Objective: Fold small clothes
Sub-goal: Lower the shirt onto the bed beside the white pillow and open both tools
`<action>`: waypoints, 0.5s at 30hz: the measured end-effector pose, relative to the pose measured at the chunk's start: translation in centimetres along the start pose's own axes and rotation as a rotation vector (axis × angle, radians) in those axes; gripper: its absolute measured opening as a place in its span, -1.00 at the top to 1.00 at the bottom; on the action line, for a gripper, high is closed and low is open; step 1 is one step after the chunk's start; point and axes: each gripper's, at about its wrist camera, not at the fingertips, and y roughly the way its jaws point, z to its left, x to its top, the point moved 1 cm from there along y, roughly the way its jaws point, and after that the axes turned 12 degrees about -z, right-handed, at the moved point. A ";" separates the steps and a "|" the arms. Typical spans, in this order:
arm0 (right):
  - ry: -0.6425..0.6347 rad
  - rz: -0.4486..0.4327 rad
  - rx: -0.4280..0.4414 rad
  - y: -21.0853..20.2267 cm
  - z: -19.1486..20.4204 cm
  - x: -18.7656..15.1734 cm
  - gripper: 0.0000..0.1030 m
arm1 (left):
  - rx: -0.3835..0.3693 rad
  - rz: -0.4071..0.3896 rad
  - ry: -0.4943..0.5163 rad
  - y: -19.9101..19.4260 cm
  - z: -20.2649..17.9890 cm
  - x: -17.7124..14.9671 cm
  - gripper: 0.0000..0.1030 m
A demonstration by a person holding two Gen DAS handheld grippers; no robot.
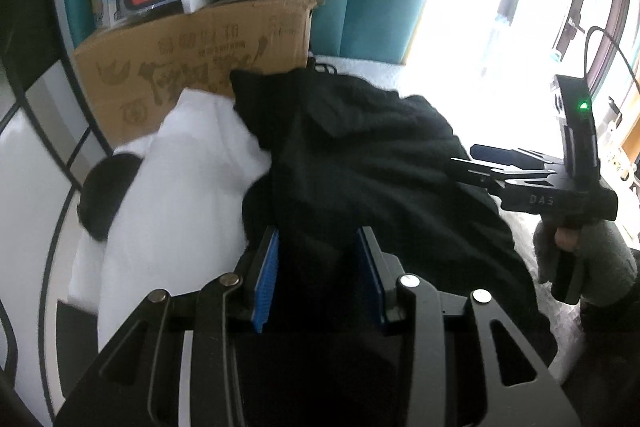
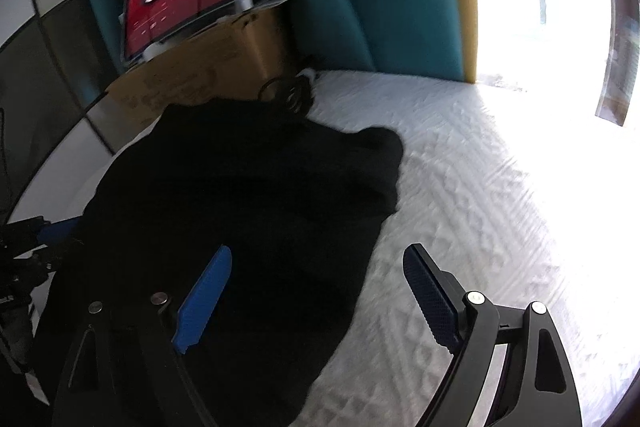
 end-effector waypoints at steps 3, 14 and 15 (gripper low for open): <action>-0.034 0.019 0.008 -0.1 1.1 -0.9 -0.72 | 0.019 0.012 0.004 0.0 0.1 -1.0 0.24; -0.040 0.034 -0.035 -2.4 1.1 -3.0 -0.72 | 0.061 -0.004 -0.042 -1.9 0.6 -3.3 0.24; -0.041 0.029 -0.034 -2.9 1.1 -3.2 -0.72 | 0.056 -0.009 -0.055 -2.3 0.5 -3.3 0.24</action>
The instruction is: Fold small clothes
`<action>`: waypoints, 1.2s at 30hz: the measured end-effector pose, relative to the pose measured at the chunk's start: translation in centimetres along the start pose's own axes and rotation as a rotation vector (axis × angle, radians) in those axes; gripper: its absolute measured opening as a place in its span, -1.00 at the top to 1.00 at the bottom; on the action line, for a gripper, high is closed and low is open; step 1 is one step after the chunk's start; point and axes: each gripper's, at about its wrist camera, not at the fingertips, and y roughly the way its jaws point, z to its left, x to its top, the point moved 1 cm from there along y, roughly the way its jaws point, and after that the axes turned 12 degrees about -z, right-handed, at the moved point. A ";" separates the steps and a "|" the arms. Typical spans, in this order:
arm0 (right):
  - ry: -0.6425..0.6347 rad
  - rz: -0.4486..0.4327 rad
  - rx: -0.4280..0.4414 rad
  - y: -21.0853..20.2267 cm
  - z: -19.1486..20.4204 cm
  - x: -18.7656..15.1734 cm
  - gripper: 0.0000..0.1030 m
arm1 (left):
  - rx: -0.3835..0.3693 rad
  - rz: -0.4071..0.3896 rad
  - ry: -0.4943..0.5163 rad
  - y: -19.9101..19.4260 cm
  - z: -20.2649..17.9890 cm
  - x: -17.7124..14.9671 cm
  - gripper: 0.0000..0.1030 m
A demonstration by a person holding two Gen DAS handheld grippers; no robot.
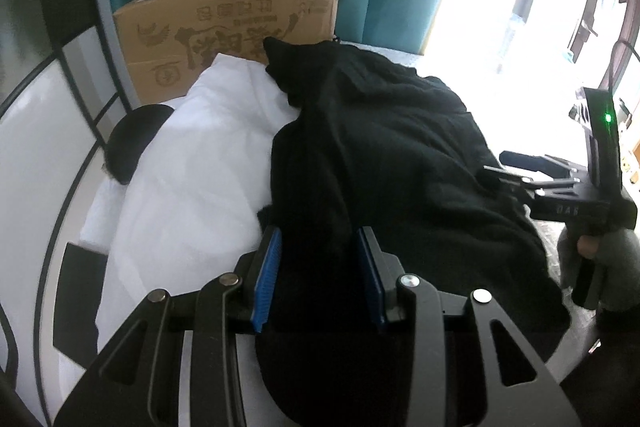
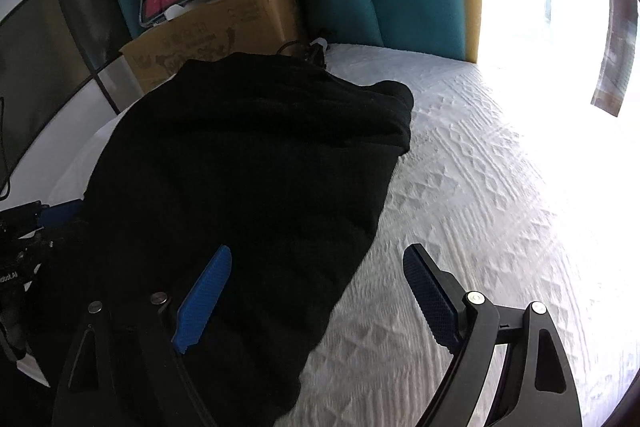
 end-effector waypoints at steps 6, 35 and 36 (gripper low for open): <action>-0.001 -0.014 0.026 -3.0 0.7 -1.1 -0.72 | -0.065 -0.042 -0.016 -2.7 -1.7 -0.5 0.24; 0.005 -0.076 -0.091 -16.9 -3.6 -8.9 -0.72 | -0.099 -0.180 0.072 -7.5 -12.3 -2.3 -0.24; 0.006 -0.080 -0.102 -17.5 -4.0 -9.0 -0.72 | -0.108 -0.184 0.071 -7.5 -12.8 -2.4 -0.33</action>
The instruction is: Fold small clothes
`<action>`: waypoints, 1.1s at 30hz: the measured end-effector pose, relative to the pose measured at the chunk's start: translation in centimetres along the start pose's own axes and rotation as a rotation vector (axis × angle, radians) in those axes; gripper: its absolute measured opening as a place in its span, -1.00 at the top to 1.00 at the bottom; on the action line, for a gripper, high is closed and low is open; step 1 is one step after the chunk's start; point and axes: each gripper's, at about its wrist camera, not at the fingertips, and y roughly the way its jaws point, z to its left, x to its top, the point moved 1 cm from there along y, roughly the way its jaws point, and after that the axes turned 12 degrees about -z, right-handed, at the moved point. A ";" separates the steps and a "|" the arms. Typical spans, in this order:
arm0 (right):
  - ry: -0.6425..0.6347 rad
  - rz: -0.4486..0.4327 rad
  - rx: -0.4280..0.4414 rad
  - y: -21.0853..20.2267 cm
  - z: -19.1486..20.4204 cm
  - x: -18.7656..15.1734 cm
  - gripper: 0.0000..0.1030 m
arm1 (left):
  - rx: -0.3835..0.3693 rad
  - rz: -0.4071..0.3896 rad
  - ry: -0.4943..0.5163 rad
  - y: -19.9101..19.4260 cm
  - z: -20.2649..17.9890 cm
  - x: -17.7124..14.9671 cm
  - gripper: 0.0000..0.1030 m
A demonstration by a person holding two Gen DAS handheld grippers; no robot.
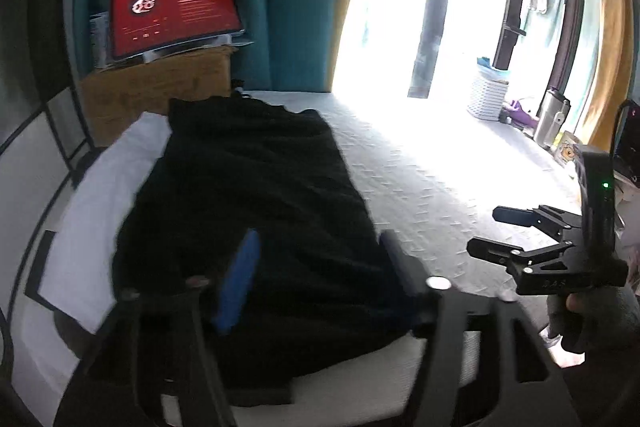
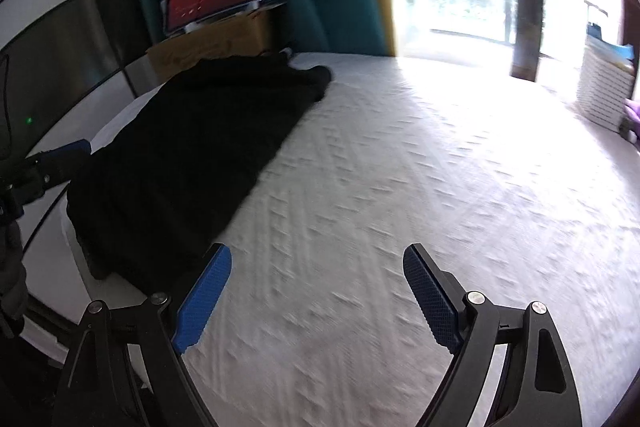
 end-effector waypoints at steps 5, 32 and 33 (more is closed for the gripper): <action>0.005 -0.022 -0.071 -3.2 -2.7 -0.4 -0.72 | -0.039 -0.002 0.016 1.0 -2.9 -0.2 -0.41; 0.008 -0.338 -0.473 -19.9 -8.1 4.8 -0.72 | -0.054 -0.303 0.108 -2.4 -12.4 5.0 -0.77; 0.007 -0.350 -0.475 -20.2 -8.0 5.2 -0.72 | -0.055 -0.323 0.097 -2.8 -12.2 5.4 -0.81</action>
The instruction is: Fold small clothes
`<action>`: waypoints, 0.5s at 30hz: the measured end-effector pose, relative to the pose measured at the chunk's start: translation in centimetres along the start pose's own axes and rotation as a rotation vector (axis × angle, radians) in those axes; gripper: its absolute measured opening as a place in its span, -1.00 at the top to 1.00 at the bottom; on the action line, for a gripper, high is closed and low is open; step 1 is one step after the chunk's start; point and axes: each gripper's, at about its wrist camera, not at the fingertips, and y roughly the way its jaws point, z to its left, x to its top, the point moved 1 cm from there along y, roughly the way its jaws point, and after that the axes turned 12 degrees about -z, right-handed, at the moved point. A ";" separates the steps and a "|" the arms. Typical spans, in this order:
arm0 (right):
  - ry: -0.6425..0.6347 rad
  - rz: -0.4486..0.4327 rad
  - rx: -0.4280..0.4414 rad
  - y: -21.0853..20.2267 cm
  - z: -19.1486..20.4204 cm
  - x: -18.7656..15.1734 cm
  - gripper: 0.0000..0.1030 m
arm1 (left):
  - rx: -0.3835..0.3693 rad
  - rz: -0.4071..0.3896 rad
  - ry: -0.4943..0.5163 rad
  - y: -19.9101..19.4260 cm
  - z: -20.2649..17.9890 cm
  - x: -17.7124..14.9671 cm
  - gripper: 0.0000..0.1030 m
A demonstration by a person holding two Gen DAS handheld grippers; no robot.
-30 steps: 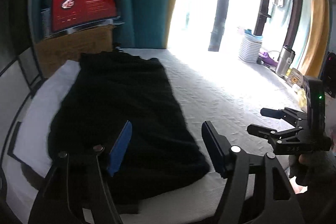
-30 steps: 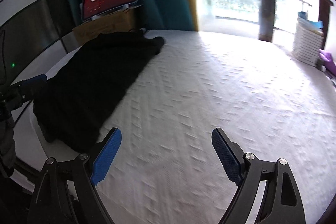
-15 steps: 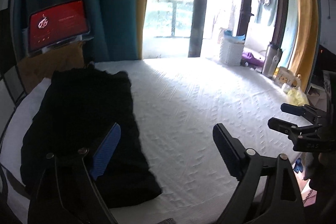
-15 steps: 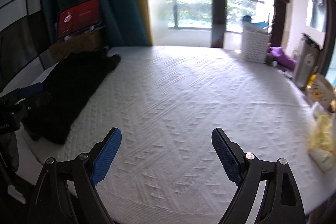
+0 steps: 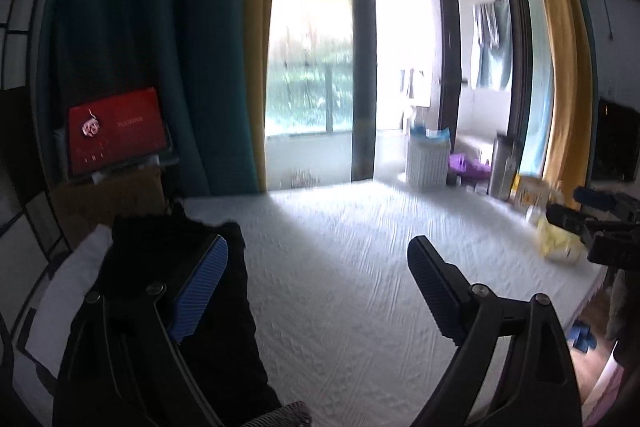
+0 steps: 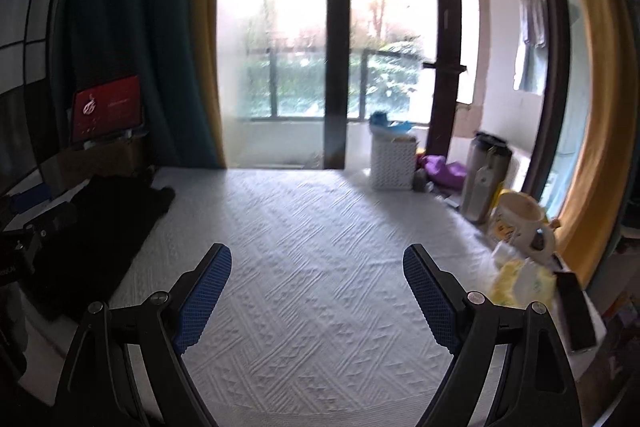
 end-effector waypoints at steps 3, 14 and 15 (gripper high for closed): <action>0.006 -0.050 0.000 -1.3 -0.1 1.7 -0.72 | 0.021 -0.068 -0.010 -0.9 0.4 1.5 -1.00; 0.033 -0.215 -0.020 -5.1 0.5 6.5 -0.91 | 0.076 -0.221 0.012 -3.7 1.4 5.9 -1.00; 0.034 -0.223 -0.022 -5.3 0.6 6.9 -0.92 | 0.076 -0.232 0.018 -3.9 1.4 6.2 -1.00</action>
